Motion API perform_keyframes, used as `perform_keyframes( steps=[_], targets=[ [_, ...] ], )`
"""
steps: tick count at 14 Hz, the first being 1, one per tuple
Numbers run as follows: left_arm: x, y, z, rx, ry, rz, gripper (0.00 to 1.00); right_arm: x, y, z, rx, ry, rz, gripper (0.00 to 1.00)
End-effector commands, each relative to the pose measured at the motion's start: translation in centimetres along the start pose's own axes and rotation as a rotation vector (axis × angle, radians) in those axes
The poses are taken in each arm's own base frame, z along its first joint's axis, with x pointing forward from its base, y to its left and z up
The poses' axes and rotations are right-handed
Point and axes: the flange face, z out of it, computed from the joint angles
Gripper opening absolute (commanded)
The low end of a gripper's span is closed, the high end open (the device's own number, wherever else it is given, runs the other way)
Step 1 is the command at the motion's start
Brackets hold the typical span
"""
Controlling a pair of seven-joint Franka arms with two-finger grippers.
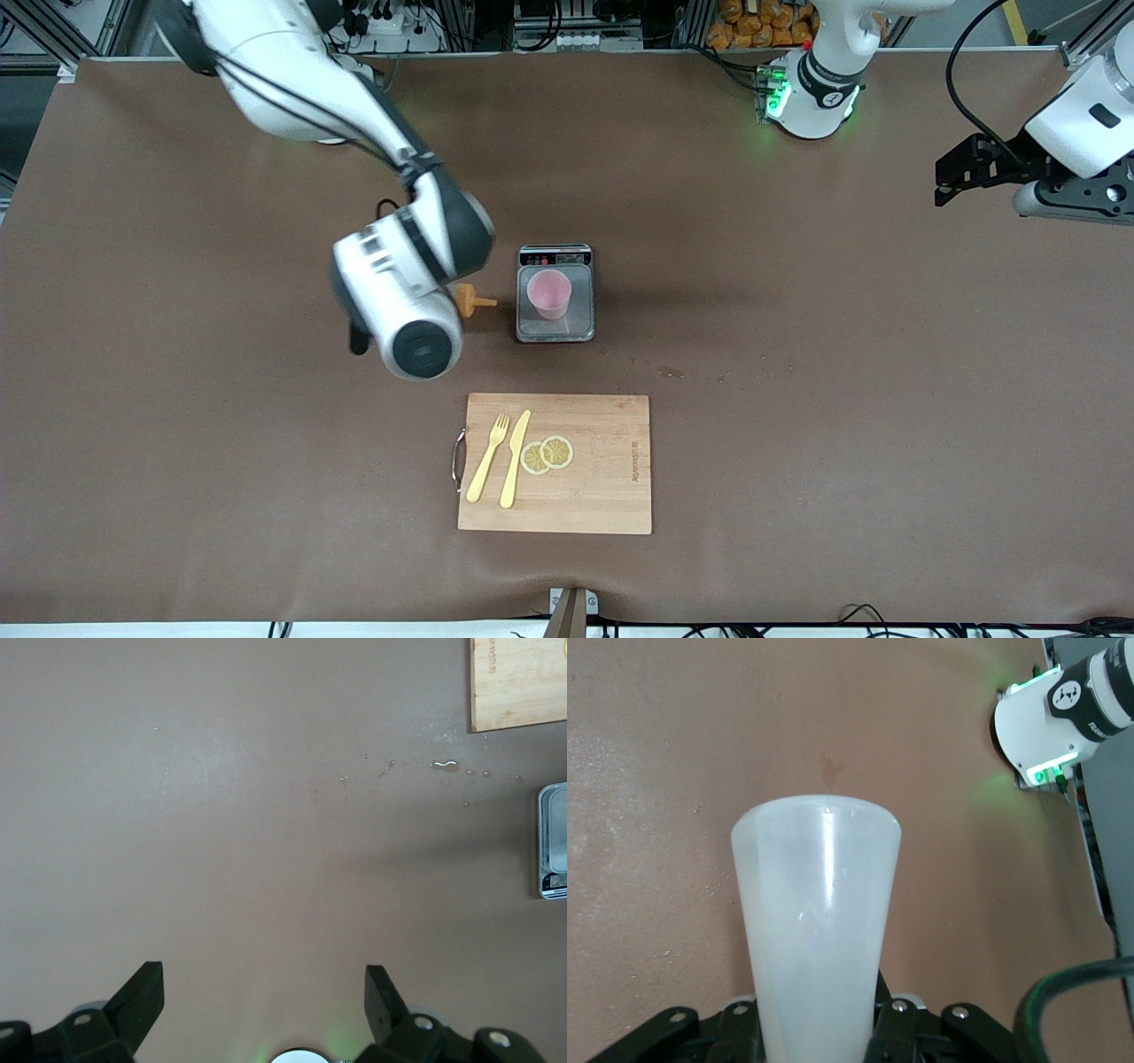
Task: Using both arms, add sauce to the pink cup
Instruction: 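Carry the bottle with the right gripper back to its starting spot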
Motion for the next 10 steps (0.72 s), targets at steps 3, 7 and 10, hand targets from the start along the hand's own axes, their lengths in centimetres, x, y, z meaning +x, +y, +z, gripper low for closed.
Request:
perform_keyframes(
  steps=[3,7,10],
  targets=[
    [-0.4,1.1,-0.8,-0.011,0.008,0.011,1.0,2.7,0.7,-2.4,-0.012,-0.09,-0.037,0.0],
    [-0.4,1.4,-0.7,-0.005,0.007,0.002,1.0,9.8,-0.5,-4.7,-0.039,-0.304,-0.158,0.0],
    [-0.3,0.5,-0.6,0.001,0.003,-0.004,1.0,14.8,-0.6,-6.0,-0.02,-0.378,-0.246,0.0]
  ],
)
